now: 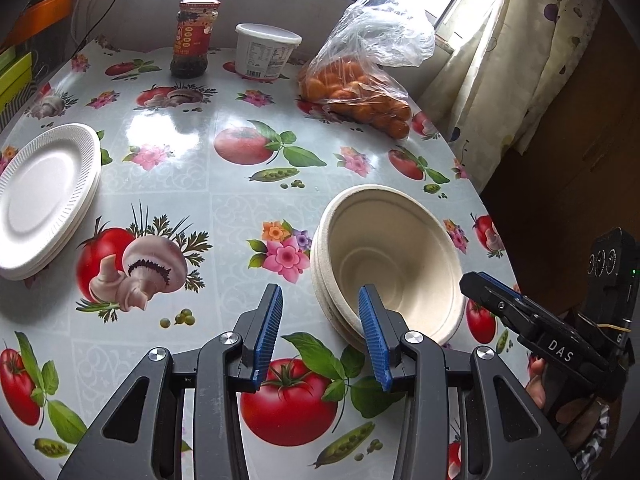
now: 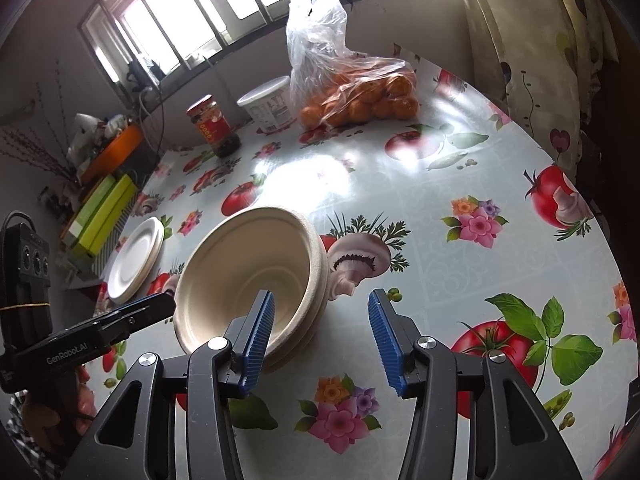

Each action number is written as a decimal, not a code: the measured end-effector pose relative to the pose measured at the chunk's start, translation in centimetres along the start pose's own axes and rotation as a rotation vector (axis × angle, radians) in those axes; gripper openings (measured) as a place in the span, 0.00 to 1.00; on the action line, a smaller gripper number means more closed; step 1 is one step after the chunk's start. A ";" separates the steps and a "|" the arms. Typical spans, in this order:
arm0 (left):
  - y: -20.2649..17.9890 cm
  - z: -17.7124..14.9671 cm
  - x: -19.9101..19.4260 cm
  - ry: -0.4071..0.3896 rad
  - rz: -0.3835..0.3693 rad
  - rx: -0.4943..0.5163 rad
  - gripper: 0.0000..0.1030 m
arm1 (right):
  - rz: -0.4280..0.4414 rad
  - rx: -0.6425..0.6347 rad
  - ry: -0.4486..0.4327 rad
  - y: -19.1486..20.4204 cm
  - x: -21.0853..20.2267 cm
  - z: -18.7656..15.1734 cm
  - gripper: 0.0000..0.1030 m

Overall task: Organize plates and bowls
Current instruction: 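Lift the nested beige bowls and carry them toward the white plate stack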

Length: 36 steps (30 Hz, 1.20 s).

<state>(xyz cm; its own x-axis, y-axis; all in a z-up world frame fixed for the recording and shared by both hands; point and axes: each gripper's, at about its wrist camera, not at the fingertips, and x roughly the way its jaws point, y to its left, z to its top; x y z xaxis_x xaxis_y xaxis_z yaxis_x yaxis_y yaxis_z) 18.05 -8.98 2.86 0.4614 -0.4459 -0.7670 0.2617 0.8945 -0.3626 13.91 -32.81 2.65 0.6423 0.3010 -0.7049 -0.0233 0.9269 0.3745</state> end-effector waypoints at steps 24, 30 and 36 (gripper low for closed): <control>-0.3 0.1 1.7 0.039 -0.019 -0.035 0.40 | 0.026 0.007 0.028 0.3 1.5 -0.1 0.39; -0.3 0.0 1.9 0.045 -0.022 -0.038 0.33 | 0.025 0.010 0.029 0.1 1.5 -0.2 0.30; -0.3 0.0 2.1 0.050 -0.018 -0.037 0.27 | 0.028 0.005 0.031 0.1 1.6 -0.2 0.27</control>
<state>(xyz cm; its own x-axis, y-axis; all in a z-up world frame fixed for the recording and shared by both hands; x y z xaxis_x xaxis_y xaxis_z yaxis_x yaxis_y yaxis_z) 18.92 -10.15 1.36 0.4135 -0.4604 -0.7856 0.2374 0.8874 -0.3952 14.80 -32.16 1.48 0.6174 0.3335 -0.7125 -0.0369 0.9170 0.3972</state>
